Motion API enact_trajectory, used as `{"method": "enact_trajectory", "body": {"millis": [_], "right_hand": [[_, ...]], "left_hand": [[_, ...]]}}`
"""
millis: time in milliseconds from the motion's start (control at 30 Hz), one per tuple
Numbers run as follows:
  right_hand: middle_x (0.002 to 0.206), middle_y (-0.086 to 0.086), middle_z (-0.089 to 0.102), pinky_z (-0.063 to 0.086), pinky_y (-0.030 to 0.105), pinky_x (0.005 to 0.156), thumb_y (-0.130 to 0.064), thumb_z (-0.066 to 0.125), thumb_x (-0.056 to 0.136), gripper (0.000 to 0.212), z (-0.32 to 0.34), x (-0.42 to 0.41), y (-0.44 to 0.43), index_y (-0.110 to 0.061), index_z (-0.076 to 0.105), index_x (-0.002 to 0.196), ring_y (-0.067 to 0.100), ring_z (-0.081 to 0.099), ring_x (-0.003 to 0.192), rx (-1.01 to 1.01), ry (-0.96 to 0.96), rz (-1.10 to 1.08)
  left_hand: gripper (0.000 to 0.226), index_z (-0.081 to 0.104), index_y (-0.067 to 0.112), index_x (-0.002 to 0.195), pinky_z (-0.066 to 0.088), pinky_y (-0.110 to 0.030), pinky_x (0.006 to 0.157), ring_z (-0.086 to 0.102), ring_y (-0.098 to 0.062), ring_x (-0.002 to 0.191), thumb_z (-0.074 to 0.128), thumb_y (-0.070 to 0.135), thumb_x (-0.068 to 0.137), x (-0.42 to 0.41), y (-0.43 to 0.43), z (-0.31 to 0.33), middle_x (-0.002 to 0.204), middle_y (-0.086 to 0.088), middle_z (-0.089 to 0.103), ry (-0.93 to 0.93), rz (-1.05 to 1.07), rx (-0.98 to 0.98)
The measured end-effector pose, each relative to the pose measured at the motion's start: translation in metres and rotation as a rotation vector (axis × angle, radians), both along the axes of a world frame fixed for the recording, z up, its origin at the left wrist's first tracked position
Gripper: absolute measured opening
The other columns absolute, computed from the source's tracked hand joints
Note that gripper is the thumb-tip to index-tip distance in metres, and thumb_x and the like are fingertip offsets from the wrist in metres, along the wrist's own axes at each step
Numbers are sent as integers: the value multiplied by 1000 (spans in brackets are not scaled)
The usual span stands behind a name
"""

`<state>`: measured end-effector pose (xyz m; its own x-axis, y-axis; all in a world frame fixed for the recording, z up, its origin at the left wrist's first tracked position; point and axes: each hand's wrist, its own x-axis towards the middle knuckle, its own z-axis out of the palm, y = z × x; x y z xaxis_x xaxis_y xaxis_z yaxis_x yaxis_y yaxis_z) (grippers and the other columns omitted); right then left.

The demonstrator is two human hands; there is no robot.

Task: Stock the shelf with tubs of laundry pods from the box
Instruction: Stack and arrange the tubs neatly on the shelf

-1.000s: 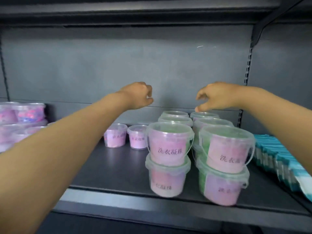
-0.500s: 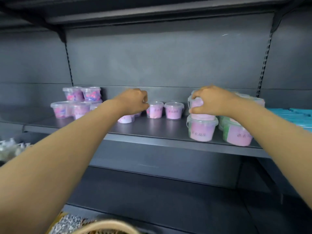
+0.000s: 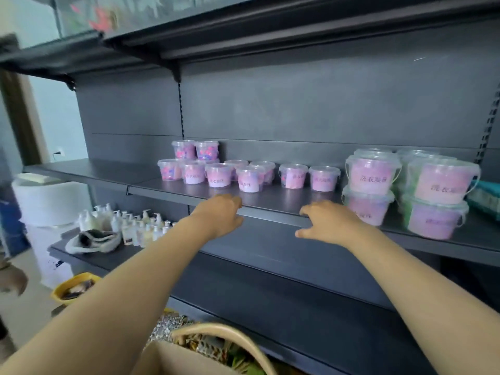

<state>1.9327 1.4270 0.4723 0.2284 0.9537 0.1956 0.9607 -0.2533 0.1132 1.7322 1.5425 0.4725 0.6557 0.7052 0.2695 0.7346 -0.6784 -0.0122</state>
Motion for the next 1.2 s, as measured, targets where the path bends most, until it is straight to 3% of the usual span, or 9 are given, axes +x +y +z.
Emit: {"method": "enact_trajectory", "body": {"millis": [367, 567, 867, 1033, 1200], "right_hand": [[120, 3, 56, 42, 34, 78, -53, 54, 85, 52, 4, -15, 28, -18, 52, 123, 23, 47, 114, 2, -42, -16], [123, 1, 58, 48, 39, 91, -51, 58, 83, 50, 16, 8, 81, -19, 57, 120, 23, 53, 113, 58, 14, -183], [137, 0, 50, 43, 32, 98, -46, 64, 80, 60, 33, 64, 151, -24, 48, 134, 22, 49, 122, 169, 115, -410], [126, 7, 56, 46, 34, 94, -33, 63, 82, 45, 37, 99, 175, -18, 58, 124, 24, 55, 113, 171, 48, -483], [121, 7, 57, 47, 33, 90, -33, 59, 83, 36, 32, 136, 208, -16, 59, 115, 24, 55, 110, 135, -47, -567]], "left_hand": [[37, 50, 7, 122, 42, -41, 98, 44, -30, 119, 45, 30, 94, 11, 27, 1, 127, -12, 50, -21, -92, 12], [39, 48, 10, 127, 41, -42, 98, 44, -31, 120, 45, 29, 93, 40, 100, 17, 128, -14, 48, -21, -206, 27], [39, 49, 10, 127, 40, -40, 100, 45, -31, 121, 43, 30, 94, 105, 215, 44, 131, -15, 48, 8, -415, 119], [37, 48, 7, 125, 40, -40, 98, 43, -31, 121, 40, 28, 95, 152, 247, 52, 128, -15, 49, -6, -467, 119], [36, 46, 9, 126, 39, -39, 94, 41, -29, 124, 41, 26, 94, 201, 271, 50, 130, -12, 46, -8, -463, 85]]}}
